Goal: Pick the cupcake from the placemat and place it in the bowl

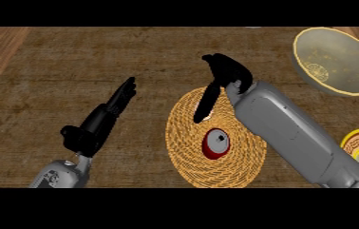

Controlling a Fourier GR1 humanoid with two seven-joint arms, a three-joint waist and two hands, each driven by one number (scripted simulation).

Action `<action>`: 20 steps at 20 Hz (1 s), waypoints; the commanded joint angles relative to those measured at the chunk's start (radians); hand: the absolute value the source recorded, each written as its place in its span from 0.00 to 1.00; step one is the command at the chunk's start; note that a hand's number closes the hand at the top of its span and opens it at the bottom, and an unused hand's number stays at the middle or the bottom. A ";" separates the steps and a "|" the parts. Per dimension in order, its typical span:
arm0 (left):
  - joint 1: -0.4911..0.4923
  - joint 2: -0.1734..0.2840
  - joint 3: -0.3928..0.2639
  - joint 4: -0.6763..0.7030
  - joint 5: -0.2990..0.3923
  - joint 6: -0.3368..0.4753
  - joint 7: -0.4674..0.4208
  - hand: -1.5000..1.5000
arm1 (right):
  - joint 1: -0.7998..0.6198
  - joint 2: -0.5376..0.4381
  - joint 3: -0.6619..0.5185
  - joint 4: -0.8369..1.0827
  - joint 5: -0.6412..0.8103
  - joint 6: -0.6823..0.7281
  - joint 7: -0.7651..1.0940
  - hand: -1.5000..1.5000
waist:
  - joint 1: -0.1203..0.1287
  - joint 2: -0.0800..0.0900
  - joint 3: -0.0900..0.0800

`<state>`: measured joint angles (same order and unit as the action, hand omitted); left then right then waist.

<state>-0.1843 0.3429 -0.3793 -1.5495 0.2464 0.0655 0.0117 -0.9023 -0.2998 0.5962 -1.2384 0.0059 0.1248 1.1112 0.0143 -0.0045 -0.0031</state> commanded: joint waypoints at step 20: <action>0.006 -0.001 0.090 0.005 -0.012 -0.070 0.005 0.50 | -0.045 0.149 0.079 0.006 0.106 0.013 0.268 0.00 | -0.025 -0.001 0.002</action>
<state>-0.1567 0.3247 -0.3271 -1.5734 0.2239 0.0278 0.0268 -0.9360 -0.1726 0.6663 -1.1681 0.0678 0.1489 1.1622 -0.0017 -0.0042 -0.0006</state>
